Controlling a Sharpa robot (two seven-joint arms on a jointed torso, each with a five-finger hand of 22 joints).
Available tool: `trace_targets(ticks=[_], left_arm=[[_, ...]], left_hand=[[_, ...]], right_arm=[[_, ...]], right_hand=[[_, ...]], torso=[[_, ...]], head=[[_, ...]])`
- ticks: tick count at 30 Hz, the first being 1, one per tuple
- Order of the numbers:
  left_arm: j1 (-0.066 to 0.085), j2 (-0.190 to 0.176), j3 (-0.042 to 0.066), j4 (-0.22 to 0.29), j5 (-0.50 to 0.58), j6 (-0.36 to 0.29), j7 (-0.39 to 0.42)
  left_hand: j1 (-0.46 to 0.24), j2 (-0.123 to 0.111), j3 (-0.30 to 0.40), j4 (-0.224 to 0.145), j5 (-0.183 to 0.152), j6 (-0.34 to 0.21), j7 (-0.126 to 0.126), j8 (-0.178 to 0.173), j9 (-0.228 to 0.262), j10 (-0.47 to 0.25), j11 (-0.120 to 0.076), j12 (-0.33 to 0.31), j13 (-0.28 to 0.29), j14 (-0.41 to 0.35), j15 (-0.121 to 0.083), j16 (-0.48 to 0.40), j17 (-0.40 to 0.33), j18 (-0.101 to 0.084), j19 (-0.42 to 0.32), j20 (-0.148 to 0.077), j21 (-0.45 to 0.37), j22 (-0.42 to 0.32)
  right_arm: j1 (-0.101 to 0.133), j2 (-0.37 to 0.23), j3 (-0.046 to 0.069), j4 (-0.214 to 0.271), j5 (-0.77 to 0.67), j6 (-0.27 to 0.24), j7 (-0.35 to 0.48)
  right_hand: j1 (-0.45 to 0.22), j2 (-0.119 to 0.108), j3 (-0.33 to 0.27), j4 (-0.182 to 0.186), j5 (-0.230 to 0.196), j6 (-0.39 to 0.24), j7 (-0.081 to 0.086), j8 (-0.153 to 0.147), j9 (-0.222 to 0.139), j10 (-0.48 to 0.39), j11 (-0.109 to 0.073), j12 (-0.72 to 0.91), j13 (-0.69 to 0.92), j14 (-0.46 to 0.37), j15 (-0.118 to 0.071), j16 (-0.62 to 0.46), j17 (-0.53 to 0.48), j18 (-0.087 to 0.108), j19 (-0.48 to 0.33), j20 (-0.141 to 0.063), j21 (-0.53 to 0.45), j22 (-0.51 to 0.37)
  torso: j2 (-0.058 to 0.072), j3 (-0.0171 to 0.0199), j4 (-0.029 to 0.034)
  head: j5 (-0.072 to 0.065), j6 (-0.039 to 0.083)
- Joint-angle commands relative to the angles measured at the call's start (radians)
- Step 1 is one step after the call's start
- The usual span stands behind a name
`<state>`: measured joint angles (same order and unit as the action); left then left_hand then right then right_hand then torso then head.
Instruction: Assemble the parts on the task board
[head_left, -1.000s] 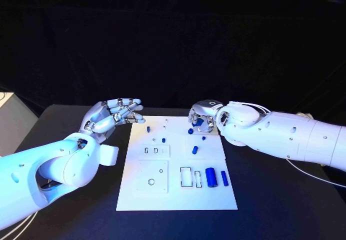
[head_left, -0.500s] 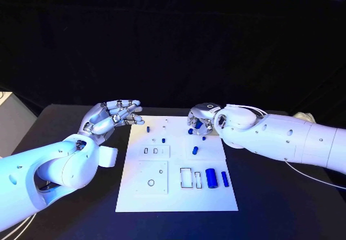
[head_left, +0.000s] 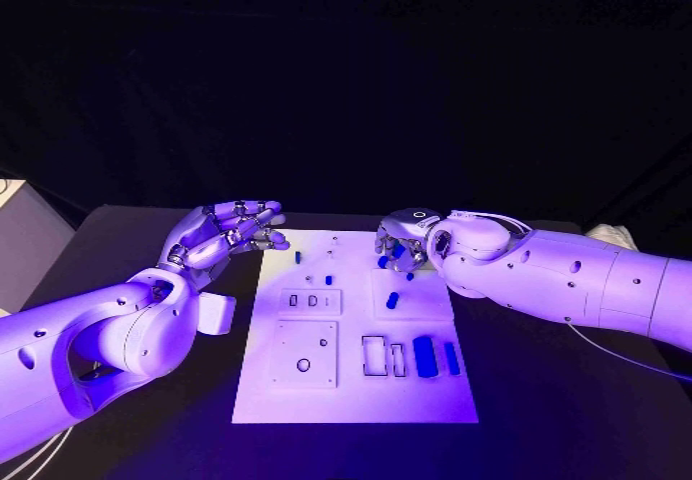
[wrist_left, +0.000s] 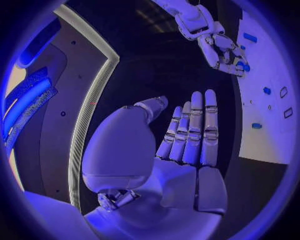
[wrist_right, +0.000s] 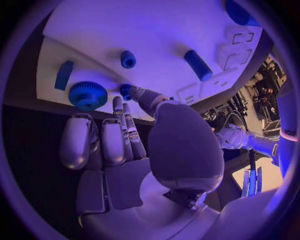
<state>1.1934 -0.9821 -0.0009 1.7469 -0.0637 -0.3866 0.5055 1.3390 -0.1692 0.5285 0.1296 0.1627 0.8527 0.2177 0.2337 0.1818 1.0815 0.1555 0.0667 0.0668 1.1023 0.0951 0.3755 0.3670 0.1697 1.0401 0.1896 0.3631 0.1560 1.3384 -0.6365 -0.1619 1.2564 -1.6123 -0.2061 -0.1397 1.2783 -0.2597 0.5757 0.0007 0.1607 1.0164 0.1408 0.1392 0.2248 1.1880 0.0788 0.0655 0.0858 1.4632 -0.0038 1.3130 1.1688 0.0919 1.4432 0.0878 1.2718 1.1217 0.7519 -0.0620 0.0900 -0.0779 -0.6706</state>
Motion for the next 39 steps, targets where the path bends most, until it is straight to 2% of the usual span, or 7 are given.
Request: trace_targets(ticks=[1, 8, 13, 16, 25, 30, 39], left_arm=[[0.002, 0.001, 0.001, 0.002, 0.002, 0.023, 0.002], [0.002, 0.000, 0.001, 0.001, 0.003, 0.025, -0.001], [0.002, 0.000, 0.001, 0.000, 0.003, 0.025, -0.007], [0.002, -0.001, 0.001, -0.001, 0.003, 0.023, -0.015], [0.002, -0.001, 0.001, -0.002, 0.003, 0.023, -0.029], [0.002, -0.001, 0.001, -0.003, 0.003, 0.023, -0.032], [0.002, -0.001, 0.001, -0.008, 0.003, 0.024, -0.033]], left_hand=[[-0.008, 0.002, -0.003, -0.002, -0.004, 0.004, 0.008, -0.006, 0.001, 0.001, 0.006, -0.004, -0.001, -0.007, 0.001, 0.007, 0.001, 0.009, -0.007, -0.001, 0.006, 0.001], [-0.008, 0.002, -0.003, -0.002, -0.004, 0.004, 0.008, -0.006, 0.001, 0.001, 0.006, -0.004, -0.001, -0.007, 0.001, 0.007, 0.001, 0.009, -0.007, -0.001, 0.006, 0.001], [-0.009, 0.003, -0.003, -0.002, -0.004, 0.004, 0.008, -0.007, 0.001, 0.000, 0.006, -0.004, -0.001, -0.007, 0.001, 0.009, 0.003, 0.009, -0.007, -0.001, 0.008, 0.002], [-0.008, 0.004, -0.003, -0.002, -0.004, 0.003, 0.008, -0.007, 0.001, -0.001, 0.006, -0.004, -0.001, -0.008, 0.001, 0.010, 0.004, 0.009, -0.007, -0.001, 0.009, 0.002], [-0.006, 0.005, -0.002, -0.005, -0.004, 0.003, 0.008, -0.008, 0.001, -0.002, 0.006, -0.004, -0.001, -0.009, 0.001, 0.014, 0.008, 0.009, -0.008, -0.002, 0.012, 0.004], [-0.006, 0.005, -0.002, -0.005, -0.004, 0.003, 0.008, -0.008, 0.001, -0.002, 0.006, -0.004, -0.001, -0.009, 0.001, 0.014, 0.008, 0.009, -0.008, -0.002, 0.012, 0.004], [-0.004, 0.006, 0.000, -0.007, -0.004, 0.003, 0.008, -0.009, 0.001, -0.003, 0.006, -0.004, -0.001, -0.010, 0.001, 0.018, 0.011, 0.010, -0.008, -0.002, 0.015, 0.005]], right_arm=[[-0.001, 0.002, 0.000, -0.001, -0.015, 0.018, -0.007], [-0.001, 0.003, 0.000, 0.001, -0.015, 0.009, -0.001], [-0.002, 0.002, 0.000, 0.005, -0.005, -0.021, 0.005], [-0.002, 0.002, 0.000, 0.003, 0.006, -0.035, 0.006], [-0.002, 0.004, 0.000, 0.004, 0.025, -0.071, -0.001], [-0.002, 0.006, 0.000, 0.006, 0.028, -0.113, -0.019], [-0.001, 0.023, 0.004, 0.013, 0.020, -0.201, -0.054]], right_hand=[[0.001, 0.010, 0.002, 0.010, 0.000, -0.003, 0.001, 0.005, 0.003, -0.002, 0.000, 0.001, 0.003, 0.042, -0.004, 0.009, 0.003, -0.008, 0.003, 0.001, 0.004, 0.004], [0.003, 0.025, 0.009, 0.020, 0.000, 0.015, 0.000, 0.018, 0.015, 0.013, -0.001, 0.004, 0.011, 0.042, -0.005, 0.016, 0.006, -0.008, 0.004, 0.001, 0.009, 0.011], [0.011, 0.052, 0.014, 0.030, -0.010, 0.071, -0.012, 0.058, 0.046, 0.054, -0.013, 0.013, 0.030, 0.042, -0.014, 0.027, 0.011, -0.010, 0.007, -0.005, 0.021, 0.029], [0.008, 0.056, 0.013, 0.035, -0.013, 0.072, -0.013, 0.062, 0.051, 0.056, -0.014, 0.011, 0.033, 0.040, -0.015, 0.027, 0.009, -0.010, 0.005, -0.007, 0.020, 0.027], [0.019, 0.071, 0.015, 0.034, -0.015, 0.080, -0.021, 0.078, 0.070, 0.073, -0.021, 0.013, 0.047, 0.040, -0.020, 0.033, 0.012, -0.012, 0.007, -0.011, 0.029, 0.041], [0.028, 0.086, 0.017, 0.031, -0.010, 0.086, -0.026, 0.091, 0.084, 0.084, -0.026, 0.013, 0.056, 0.040, -0.024, 0.036, 0.013, -0.013, 0.008, -0.015, 0.032, 0.047], [0.030, 0.088, 0.017, 0.030, -0.008, 0.085, -0.025, 0.092, 0.088, 0.083, -0.026, 0.011, 0.057, 0.040, -0.025, 0.036, 0.012, -0.013, 0.007, -0.016, 0.032, 0.047]], torso=[[0.004, -0.0007, -0.0009], [0.006, -0.0004, -0.0013], [0.008, -0.0010, 0.0006], [0.008, -0.0010, 0.0000], [0.012, -0.0023, -0.0001], [0.013, -0.0027, 0.0013], [0.015, -0.0027, 0.0022]], head=[[-0.002, 0.000], [-0.002, -0.001], [0.001, 0.002], [0.005, 0.005], [0.001, 0.006], [0.000, 0.010], [0.001, 0.016]])
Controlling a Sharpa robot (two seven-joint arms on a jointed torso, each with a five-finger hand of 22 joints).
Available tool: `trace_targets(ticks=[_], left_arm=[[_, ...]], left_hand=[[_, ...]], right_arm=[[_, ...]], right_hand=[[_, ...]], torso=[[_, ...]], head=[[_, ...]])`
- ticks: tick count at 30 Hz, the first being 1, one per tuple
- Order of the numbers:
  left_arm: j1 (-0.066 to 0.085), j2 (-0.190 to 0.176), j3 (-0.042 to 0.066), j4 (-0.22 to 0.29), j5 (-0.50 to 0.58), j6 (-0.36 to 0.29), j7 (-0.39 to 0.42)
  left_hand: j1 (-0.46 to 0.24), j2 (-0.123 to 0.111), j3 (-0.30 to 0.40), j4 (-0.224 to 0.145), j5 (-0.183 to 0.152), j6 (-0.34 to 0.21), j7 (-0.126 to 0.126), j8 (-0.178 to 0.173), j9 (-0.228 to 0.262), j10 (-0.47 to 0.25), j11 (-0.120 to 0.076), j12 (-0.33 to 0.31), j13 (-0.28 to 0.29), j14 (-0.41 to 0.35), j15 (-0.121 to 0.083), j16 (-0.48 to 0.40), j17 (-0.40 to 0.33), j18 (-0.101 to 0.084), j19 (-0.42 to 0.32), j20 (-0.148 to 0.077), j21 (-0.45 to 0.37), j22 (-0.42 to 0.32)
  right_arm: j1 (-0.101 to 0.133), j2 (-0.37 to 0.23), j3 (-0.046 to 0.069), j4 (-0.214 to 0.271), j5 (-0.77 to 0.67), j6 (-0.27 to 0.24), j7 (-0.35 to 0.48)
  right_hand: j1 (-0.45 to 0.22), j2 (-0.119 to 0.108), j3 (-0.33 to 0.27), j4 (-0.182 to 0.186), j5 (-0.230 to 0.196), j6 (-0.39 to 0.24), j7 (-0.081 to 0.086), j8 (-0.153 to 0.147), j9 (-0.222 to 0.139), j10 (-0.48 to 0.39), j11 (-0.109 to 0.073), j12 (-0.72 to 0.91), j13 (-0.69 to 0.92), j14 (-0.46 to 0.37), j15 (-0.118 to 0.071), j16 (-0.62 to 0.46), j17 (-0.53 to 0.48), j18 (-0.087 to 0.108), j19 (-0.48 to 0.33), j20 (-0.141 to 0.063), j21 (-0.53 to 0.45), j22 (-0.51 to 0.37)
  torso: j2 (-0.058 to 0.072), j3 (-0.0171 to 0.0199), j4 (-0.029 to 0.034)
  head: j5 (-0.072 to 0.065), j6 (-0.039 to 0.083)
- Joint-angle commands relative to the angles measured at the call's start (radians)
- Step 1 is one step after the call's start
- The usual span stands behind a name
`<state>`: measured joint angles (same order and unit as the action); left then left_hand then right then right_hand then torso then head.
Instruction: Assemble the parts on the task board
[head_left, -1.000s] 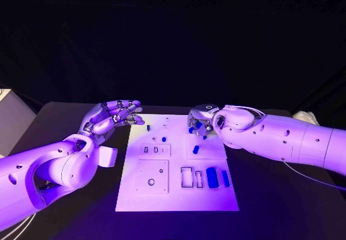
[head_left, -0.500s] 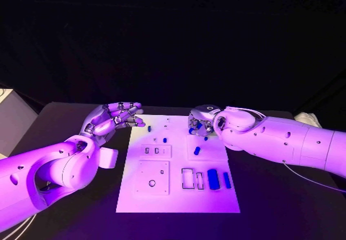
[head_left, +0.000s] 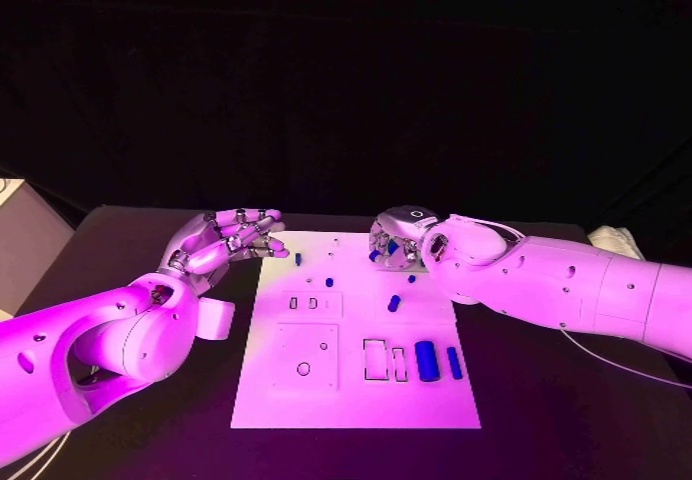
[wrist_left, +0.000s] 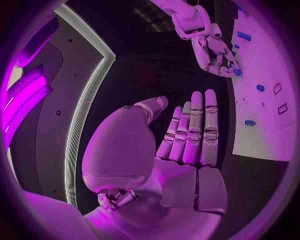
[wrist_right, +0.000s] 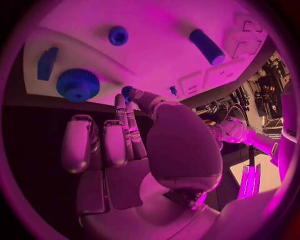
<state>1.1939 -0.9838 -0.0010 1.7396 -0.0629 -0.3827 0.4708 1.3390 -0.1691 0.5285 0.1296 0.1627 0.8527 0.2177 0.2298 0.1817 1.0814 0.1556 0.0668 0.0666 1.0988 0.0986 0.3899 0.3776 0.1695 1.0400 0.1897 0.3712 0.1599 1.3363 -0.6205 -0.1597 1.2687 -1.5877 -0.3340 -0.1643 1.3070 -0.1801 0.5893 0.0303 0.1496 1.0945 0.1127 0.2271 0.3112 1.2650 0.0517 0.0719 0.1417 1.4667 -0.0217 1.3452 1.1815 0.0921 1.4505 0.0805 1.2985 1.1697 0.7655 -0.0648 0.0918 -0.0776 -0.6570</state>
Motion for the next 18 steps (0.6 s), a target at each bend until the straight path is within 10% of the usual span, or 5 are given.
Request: trace_targets(ticks=[1, 18], left_arm=[[0.002, 0.001, 0.001, -0.001, 0.002, 0.020, 0.002], [0.003, 0.008, 0.001, -0.004, 0.002, 0.025, 0.002]], left_hand=[[-0.004, 0.006, 0.000, -0.007, -0.004, 0.003, 0.008, -0.005, 0.001, -0.003, 0.006, -0.004, -0.001, -0.007, -0.003, 0.003, 0.001, 0.010, -0.008, -0.002, 0.006, 0.002], [-0.001, 0.007, 0.001, -0.010, -0.003, 0.003, 0.008, -0.006, 0.001, -0.003, 0.006, -0.003, 0.000, -0.009, -0.003, 0.007, 0.004, 0.010, -0.009, -0.002, 0.010, 0.003]], right_arm=[[0.002, 0.013, 0.002, -0.002, -0.006, -0.082, -0.032], [0.002, 0.126, 0.014, -0.101, -0.015, -0.128, -0.020]], right_hand=[[0.002, 0.008, 0.004, 0.000, 0.004, 0.006, 0.004, 0.005, 0.002, 0.006, 0.001, 0.005, 0.001, 0.036, -0.007, 0.003, -0.001, -0.013, 0.000, -0.008, 0.005, -0.002], [0.004, 0.006, 0.004, -0.004, 0.007, 0.004, 0.005, 0.006, 0.005, 0.005, 0.002, 0.002, 0.003, 0.036, -0.007, 0.004, -0.001, -0.013, 0.000, -0.009, 0.006, 0.000]], torso=[[0.002, 0.0001, 0.0003], [0.006, -0.0020, 0.0019]], head=[[0.001, 0.004], [0.000, 0.007]])
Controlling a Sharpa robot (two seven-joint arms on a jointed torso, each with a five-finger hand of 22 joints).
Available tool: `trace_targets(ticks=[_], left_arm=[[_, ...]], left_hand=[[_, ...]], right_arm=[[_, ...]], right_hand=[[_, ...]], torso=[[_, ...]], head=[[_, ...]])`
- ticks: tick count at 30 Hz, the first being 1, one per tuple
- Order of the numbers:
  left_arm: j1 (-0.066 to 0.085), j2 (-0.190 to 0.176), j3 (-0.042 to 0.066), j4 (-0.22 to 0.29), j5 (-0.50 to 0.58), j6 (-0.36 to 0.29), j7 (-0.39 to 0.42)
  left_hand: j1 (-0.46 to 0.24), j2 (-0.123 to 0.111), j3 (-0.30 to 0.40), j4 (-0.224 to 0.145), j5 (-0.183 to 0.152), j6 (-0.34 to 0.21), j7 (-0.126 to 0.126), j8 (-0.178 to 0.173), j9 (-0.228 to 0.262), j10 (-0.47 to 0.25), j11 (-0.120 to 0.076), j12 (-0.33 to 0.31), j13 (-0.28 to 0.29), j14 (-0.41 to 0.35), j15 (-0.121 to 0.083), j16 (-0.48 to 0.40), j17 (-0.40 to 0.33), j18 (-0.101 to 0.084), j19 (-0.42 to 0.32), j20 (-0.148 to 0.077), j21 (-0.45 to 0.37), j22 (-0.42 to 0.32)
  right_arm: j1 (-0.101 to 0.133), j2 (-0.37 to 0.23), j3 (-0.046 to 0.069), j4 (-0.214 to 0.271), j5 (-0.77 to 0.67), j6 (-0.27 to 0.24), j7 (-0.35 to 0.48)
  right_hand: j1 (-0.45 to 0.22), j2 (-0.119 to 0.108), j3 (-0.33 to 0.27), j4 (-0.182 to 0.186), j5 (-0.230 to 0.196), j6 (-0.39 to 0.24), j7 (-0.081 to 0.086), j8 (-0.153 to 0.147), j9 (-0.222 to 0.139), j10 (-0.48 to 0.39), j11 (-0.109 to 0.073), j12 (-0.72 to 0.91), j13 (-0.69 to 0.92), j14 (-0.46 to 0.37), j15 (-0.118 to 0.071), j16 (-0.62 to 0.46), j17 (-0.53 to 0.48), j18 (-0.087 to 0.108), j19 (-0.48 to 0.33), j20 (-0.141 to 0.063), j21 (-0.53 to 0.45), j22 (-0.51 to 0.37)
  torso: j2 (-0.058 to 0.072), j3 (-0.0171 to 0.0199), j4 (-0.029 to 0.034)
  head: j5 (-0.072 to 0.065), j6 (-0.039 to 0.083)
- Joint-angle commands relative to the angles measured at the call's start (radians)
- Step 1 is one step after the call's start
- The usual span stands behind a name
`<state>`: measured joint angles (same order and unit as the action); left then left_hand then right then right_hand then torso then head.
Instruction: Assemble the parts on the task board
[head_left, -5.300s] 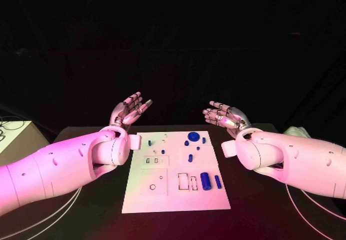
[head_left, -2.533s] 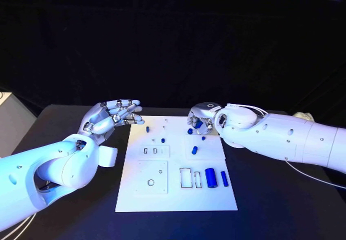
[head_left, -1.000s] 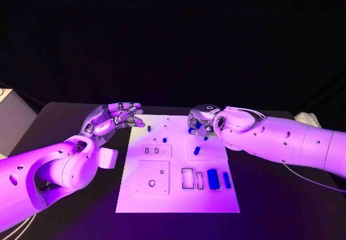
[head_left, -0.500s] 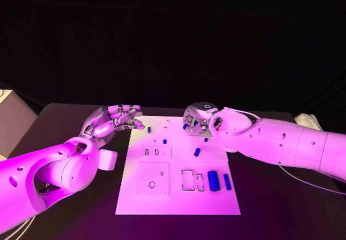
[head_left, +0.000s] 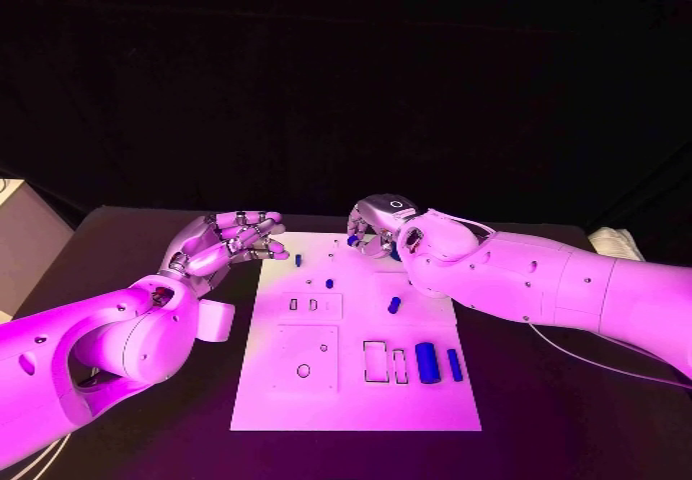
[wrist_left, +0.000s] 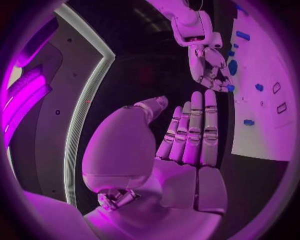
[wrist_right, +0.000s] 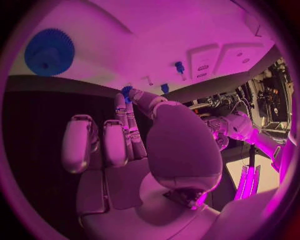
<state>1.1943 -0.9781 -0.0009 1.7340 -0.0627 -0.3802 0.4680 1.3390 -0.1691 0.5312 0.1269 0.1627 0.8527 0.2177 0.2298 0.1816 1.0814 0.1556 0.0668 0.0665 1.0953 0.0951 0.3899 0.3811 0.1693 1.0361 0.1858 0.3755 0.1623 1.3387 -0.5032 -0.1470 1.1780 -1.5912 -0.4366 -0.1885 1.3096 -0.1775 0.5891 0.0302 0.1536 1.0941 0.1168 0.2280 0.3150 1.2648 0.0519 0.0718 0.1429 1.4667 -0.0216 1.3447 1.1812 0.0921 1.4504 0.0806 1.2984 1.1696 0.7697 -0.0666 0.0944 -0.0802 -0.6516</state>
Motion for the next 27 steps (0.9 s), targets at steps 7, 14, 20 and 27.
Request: trace_targets(ticks=[7, 14, 20, 27], left_arm=[[0.005, 0.005, 0.001, 0.003, 0.002, 0.023, 0.005], [0.008, 0.005, 0.001, 0.005, 0.002, 0.024, 0.004], [0.009, 0.007, 0.001, 0.005, 0.002, 0.025, 0.004], [0.010, 0.009, 0.001, 0.007, 0.002, 0.026, 0.003]], left_hand=[[-0.001, 0.007, -0.001, -0.007, -0.003, 0.003, 0.008, -0.006, 0.001, -0.003, 0.006, -0.003, 0.000, -0.005, 0.000, 0.007, 0.001, 0.010, -0.005, 0.002, 0.006, 0.001], [-0.001, 0.007, -0.001, -0.007, -0.003, 0.003, 0.008, -0.006, 0.001, -0.003, 0.006, -0.003, 0.000, -0.005, 0.000, 0.007, 0.001, 0.010, -0.005, 0.002, 0.006, 0.001], [-0.001, 0.007, -0.001, -0.007, -0.003, 0.003, 0.008, -0.006, 0.001, -0.003, 0.006, -0.003, 0.000, -0.005, 0.000, 0.007, 0.001, 0.010, -0.005, 0.002, 0.006, 0.001], [-0.001, 0.007, -0.001, -0.007, -0.003, 0.003, 0.008, -0.006, 0.001, -0.003, 0.006, -0.003, 0.000, -0.005, 0.000, 0.007, 0.001, 0.010, -0.005, 0.002, 0.006, 0.001]], right_arm=[[-0.003, 0.041, 0.001, -0.044, -0.011, -0.022, 0.009], [-0.004, 0.058, 0.001, -0.068, -0.011, -0.020, 0.009], [-0.004, 0.070, 0.001, -0.081, -0.012, -0.025, 0.008], [-0.006, 0.080, 0.001, -0.093, -0.012, -0.019, 0.013]], right_hand=[[0.002, 0.003, 0.004, -0.005, 0.005, 0.003, 0.002, 0.005, 0.003, 0.004, 0.002, 0.001, 0.002, 0.036, -0.006, 0.005, -0.001, -0.013, -0.001, -0.009, 0.004, -0.002], [0.002, 0.003, 0.004, -0.005, 0.005, 0.002, 0.002, 0.005, 0.003, 0.004, 0.003, 0.001, 0.002, 0.036, -0.006, 0.004, -0.002, -0.013, -0.001, -0.009, 0.004, -0.002], [0.002, 0.003, 0.004, -0.005, 0.005, 0.002, 0.002, 0.005, 0.003, 0.004, 0.003, 0.001, 0.002, 0.036, -0.006, 0.004, -0.002, -0.013, -0.001, -0.009, 0.004, -0.002], [0.001, 0.002, 0.004, -0.005, 0.006, 0.000, 0.003, 0.005, 0.005, 0.003, 0.003, 0.000, 0.003, 0.036, -0.006, 0.005, -0.002, -0.013, -0.001, -0.009, 0.004, -0.002]], torso=[[0.002, -0.0021, 0.0018], [0.004, -0.0024, 0.0034], [0.006, -0.0026, 0.0029], [0.006, -0.0036, 0.0031]], head=[[0.004, 0.000], [0.006, -0.001], [0.009, 0.000], [0.007, -0.003]])
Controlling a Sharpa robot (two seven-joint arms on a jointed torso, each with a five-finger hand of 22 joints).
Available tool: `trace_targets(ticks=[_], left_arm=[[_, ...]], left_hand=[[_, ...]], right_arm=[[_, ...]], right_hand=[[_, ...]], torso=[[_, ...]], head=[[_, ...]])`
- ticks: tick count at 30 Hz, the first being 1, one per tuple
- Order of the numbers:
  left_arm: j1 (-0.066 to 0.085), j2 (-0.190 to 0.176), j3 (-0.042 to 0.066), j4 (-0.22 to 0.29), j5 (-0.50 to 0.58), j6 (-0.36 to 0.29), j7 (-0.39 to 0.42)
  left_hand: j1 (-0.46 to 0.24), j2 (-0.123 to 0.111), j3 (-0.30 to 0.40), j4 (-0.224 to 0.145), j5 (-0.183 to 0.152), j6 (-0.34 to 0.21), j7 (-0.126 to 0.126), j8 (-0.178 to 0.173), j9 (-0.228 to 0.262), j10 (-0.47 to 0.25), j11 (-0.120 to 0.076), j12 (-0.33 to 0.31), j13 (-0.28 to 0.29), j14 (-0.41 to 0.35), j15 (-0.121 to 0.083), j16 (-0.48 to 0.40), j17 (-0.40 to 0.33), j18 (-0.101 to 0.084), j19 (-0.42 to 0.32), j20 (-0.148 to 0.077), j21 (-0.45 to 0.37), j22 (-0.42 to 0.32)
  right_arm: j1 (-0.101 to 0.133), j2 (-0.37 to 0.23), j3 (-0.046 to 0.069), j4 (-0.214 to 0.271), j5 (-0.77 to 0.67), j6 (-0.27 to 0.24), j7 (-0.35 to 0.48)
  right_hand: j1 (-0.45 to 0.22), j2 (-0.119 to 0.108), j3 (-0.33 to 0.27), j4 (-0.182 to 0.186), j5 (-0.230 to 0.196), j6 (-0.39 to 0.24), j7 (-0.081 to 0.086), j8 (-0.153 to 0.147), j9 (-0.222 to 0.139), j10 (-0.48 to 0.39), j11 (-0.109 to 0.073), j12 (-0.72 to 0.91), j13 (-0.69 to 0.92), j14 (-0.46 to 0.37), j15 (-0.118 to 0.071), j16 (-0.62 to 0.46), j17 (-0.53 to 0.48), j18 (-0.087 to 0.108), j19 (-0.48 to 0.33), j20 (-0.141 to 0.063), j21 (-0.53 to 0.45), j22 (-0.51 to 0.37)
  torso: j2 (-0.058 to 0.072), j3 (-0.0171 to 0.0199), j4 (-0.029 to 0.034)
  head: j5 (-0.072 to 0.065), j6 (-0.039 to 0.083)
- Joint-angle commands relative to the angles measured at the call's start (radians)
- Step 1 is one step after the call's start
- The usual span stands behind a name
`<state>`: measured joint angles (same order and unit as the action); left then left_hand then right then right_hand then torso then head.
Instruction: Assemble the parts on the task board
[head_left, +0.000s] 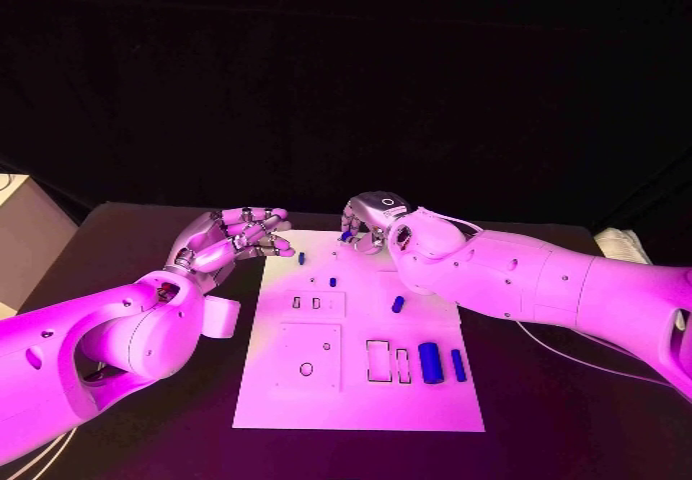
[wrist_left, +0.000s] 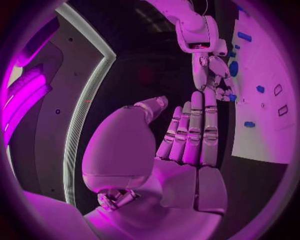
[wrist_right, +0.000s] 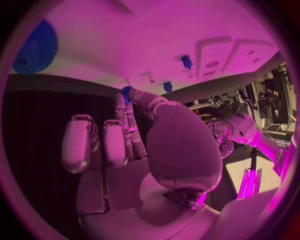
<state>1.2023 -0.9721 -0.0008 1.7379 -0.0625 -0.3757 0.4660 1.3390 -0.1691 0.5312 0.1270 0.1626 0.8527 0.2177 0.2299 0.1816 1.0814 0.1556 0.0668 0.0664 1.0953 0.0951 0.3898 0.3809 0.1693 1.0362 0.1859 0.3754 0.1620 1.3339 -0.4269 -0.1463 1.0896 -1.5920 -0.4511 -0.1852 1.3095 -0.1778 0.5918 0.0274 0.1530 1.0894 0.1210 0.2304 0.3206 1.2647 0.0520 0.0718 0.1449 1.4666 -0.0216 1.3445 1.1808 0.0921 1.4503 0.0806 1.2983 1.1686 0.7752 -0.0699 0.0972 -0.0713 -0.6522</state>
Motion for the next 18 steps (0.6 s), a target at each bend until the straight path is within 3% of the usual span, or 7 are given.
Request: trace_targets(ticks=[1, 18], left_arm=[[0.002, 0.004, 0.001, 0.003, 0.001, 0.022, 0.005], [0.004, 0.009, 0.001, 0.000, 0.001, 0.023, 0.004]], left_hand=[[-0.001, 0.007, -0.001, -0.007, -0.003, 0.003, 0.008, -0.006, 0.001, -0.003, 0.006, -0.003, 0.000, -0.005, 0.000, 0.007, 0.001, 0.010, -0.005, 0.001, 0.006, 0.001], [-0.002, 0.008, -0.001, -0.008, -0.004, 0.004, 0.008, -0.006, 0.001, -0.003, 0.006, -0.003, 0.000, -0.007, 0.000, 0.011, 0.005, 0.010, -0.006, 0.001, 0.009, 0.003]], right_arm=[[-0.002, 0.005, 0.001, -0.005, -0.011, -0.003, 0.010], [-0.008, 0.025, 0.000, -0.029, -0.005, 0.014, 0.019]], right_hand=[[0.001, 0.002, 0.001, -0.002, 0.006, 0.005, -0.001, 0.003, -0.001, 0.003, 0.003, 0.000, 0.001, 0.036, -0.006, 0.005, -0.001, -0.013, -0.001, -0.009, 0.004, -0.001], [-0.002, 0.000, 0.000, -0.002, 0.006, 0.001, 0.001, 0.003, 0.002, 0.002, 0.005, -0.002, 0.002, 0.035, -0.005, 0.003, -0.005, -0.012, -0.003, -0.008, 0.002, -0.003]], torso=[[0.001, 0.0005, -0.0004], [0.002, 0.0005, -0.0018]], head=[[0.000, -0.002], [0.010, -0.005]])
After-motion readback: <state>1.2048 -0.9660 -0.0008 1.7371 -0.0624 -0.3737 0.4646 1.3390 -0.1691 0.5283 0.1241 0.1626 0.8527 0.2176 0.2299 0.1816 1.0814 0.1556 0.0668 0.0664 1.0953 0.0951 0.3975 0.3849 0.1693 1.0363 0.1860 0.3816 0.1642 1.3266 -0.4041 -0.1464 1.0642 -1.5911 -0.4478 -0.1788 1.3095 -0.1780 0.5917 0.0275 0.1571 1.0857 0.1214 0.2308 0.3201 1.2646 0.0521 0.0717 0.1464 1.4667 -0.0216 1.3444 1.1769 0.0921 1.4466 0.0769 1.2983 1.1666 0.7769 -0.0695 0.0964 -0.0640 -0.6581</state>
